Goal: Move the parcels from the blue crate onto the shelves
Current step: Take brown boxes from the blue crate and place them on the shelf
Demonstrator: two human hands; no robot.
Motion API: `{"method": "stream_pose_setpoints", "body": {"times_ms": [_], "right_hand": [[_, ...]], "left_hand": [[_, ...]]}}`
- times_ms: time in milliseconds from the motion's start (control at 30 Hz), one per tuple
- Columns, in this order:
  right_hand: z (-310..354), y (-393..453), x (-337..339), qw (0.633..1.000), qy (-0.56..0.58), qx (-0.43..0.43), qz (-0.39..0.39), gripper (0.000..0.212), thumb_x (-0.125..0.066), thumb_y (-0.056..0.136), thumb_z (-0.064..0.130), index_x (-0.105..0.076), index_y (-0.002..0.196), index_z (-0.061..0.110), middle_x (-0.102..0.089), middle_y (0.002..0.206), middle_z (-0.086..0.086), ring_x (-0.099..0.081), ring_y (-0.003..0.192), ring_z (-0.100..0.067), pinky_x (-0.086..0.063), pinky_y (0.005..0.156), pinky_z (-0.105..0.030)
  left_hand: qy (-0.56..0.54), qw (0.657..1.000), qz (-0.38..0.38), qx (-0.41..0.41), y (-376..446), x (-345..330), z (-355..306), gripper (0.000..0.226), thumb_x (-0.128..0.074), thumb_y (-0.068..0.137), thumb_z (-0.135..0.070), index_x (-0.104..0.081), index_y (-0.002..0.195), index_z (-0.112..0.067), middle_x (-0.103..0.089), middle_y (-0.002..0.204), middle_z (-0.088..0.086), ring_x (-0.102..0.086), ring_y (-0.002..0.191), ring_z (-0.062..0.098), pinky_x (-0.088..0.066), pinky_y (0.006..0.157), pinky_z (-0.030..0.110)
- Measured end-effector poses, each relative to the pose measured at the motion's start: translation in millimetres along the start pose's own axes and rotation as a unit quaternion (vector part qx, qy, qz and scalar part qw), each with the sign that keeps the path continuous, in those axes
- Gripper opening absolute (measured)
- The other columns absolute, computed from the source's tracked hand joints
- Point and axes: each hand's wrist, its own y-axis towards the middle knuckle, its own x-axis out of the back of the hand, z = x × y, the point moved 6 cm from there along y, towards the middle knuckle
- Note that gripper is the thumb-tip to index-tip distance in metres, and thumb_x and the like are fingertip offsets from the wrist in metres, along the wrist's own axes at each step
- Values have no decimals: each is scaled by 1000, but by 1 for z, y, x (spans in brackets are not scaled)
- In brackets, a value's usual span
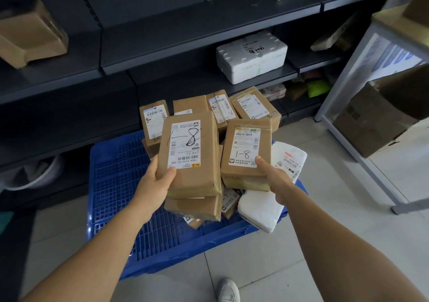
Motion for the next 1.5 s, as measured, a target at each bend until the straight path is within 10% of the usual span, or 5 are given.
{"method": "stream_pose_setpoints", "body": {"times_ms": [300,867,1000,1233,1500], "right_hand": [[-3,10,1,1000,5,4,4,121,-67,30,89,-49,131,25,-47,135,-2,-46,122,-26,-36,107,-49],[20,-1,3,992,119,6,-35,38,-68,85,40,-51,109,17,-57,103,-1,-55,90,-14,-47,89,-37],[26,-14,3,991,133,8,-26,41,-67,85,39,-50,117,20,-58,110,0,-55,108,-21,-48,81,-35],[31,-36,15,986,155,52,34,32,-55,92,27,-53,122,16,-58,103,0,-55,82,-13,-46,60,-23],[32,-49,11,988,136,43,59,28,-51,94,21,-52,120,12,-59,100,-5,-60,86,-25,-49,68,-35]], "left_hand": [[2,1000,-4,-2,1,0,-2,40,-49,99,-34,-37,129,-58,-53,109,-30,-55,107,9,-47,95,40],[9,1000,2,-5,8,6,1,44,-50,98,-35,-33,131,-59,-51,106,-30,-54,109,12,-44,100,42],[6,1000,13,4,8,8,3,50,-51,98,-37,-28,139,-54,-52,110,-26,-53,113,13,-43,103,44],[-11,1000,24,13,4,8,1,41,-51,97,-39,-35,133,-48,-53,113,-18,-52,105,12,-43,96,37],[-67,995,36,64,-3,7,6,56,-52,93,-47,-28,144,-45,-48,127,-12,-47,120,18,-43,99,50]]}}
